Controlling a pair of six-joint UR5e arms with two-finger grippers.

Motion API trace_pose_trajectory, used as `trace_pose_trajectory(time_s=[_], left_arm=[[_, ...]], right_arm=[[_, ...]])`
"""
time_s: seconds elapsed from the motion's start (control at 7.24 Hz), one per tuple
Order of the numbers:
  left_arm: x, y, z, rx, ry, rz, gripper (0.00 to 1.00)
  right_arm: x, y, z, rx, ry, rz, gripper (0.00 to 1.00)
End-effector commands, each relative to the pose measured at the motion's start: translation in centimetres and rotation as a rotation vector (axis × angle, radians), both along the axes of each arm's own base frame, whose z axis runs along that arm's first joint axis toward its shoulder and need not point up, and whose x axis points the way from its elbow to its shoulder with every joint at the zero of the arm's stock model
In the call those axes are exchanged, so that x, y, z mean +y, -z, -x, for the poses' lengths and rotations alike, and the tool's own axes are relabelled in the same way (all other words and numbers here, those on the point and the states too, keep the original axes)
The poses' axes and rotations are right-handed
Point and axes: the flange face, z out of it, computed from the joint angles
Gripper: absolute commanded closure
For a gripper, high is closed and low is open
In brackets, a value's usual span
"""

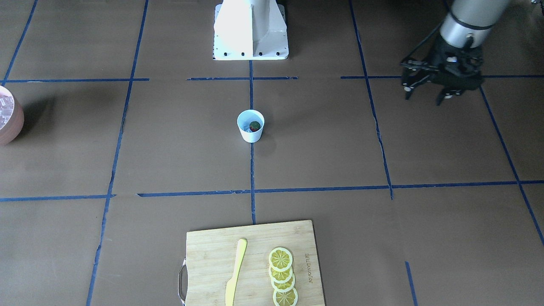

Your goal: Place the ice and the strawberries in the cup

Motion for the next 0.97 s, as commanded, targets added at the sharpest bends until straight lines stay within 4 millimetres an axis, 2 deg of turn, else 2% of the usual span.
trace_pose_trajectory(time_s=[0.0,0.14,0.28,0.41,0.55,0.83], left_arm=[[-2.0,-10.7,10.7,-0.076,-0.006,0.081,0.23],[-2.7,-13.7,14.0,-0.039,-0.019,0.108,0.22],[-3.6,-18.0,18.7,0.026,-0.032,0.131,0.22],[-3.8,-21.9,21.0,0.066,-0.054,0.152,0.22],[-3.8,-24.1,22.4,0.07,-0.051,0.175,0.22],[-3.6,-26.2,23.3,0.07,-0.033,0.218,0.21]], right_arm=[[1.2,-3.4,-3.4,0.02,0.029,-0.022,0.01],[1.4,-5.3,-4.9,0.026,0.036,-0.019,0.01],[1.5,-7.6,-5.6,0.005,0.062,-0.008,0.01],[1.7,-8.5,-5.8,0.001,0.066,0.004,0.01],[1.7,-9.2,-5.9,0.001,0.07,0.013,0.01],[1.5,-9.1,-6.1,-0.001,0.064,0.01,0.01]])
